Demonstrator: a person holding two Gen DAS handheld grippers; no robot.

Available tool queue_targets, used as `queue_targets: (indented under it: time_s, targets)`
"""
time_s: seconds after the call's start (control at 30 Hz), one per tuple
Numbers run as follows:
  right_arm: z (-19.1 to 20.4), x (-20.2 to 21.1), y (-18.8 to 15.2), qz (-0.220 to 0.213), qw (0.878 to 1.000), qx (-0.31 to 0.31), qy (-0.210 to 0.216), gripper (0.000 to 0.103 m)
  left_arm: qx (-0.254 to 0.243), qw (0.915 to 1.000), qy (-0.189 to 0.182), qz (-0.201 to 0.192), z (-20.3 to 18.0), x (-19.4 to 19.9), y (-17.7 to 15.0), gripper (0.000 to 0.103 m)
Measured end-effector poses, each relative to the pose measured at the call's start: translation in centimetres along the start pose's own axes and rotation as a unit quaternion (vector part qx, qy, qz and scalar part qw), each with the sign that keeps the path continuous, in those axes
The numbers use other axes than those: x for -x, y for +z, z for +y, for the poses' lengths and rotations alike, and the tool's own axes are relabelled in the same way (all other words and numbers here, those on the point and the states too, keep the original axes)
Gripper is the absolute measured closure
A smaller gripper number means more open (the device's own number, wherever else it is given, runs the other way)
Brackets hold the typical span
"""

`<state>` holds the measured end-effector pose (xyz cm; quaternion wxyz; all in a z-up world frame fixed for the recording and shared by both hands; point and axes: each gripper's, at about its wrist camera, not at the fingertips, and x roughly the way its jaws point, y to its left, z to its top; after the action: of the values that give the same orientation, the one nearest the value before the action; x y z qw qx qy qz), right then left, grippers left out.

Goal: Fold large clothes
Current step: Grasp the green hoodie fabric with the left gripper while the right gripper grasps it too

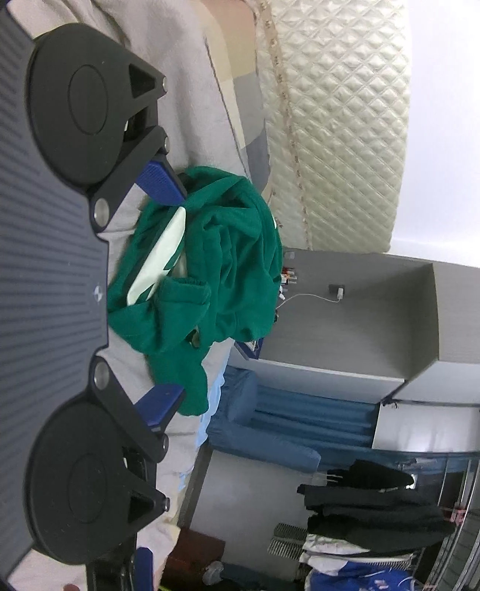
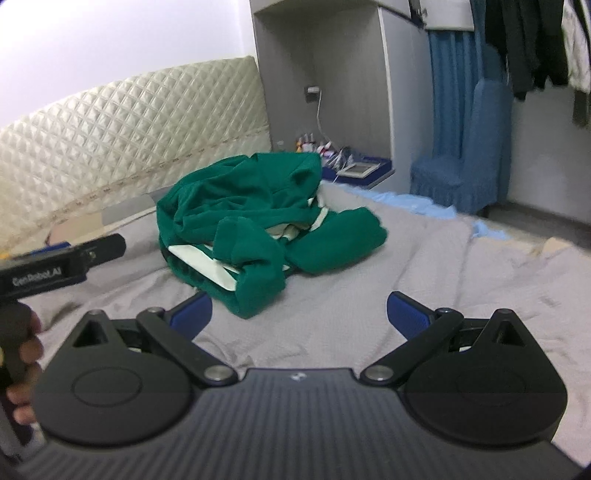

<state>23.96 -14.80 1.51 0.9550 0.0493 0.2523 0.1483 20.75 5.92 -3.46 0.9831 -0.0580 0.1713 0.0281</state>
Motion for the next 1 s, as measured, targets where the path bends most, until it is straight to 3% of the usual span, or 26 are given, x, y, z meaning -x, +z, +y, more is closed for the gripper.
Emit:
queue_targets:
  time_s: [0.23,0.37,0.57,0.7,0.87,0.93,1.0]
  targets:
    - [-1.2,-6.3,3.2,0.02,0.999,-0.032,0.031,0.003,0.059,0.9977,0.0,0.033,2.8,-7.2,0.7,0.0]
    - [-1.6,-11.0,5.2,0.03,0.997,-0.04,0.052,0.004,0.11,0.9926,-0.019,0.049,5.0,-12.3,1.1,0.0]
    - [-2.3,-20.4,8.5,0.037,0.995,-0.049,0.085,0.019,0.156,0.9854,-0.043,0.052,7.1,-21.1,1.6,0.004]
    - [-2.8,-27.1,10.3,0.037,0.993,-0.06,0.097,0.02,0.148,0.9885,-0.008,0.028,8.5,-25.8,2.0,0.004]
    - [-3.1,-34.5,12.2,0.027,0.993,-0.063,0.093,0.019,0.157,0.9863,0.047,0.017,11.3,-30.1,2.6,0.005]
    - [-2.8,-36.9,12.7,0.034,0.993,-0.055,0.1,0.019,0.162,0.985,0.054,0.022,12.3,-31.8,2.7,0.01]
    - [-2.3,-39.0,13.0,0.041,0.992,-0.044,0.115,0.02,0.172,0.9833,0.048,0.034,13.1,-32.9,2.6,0.022]
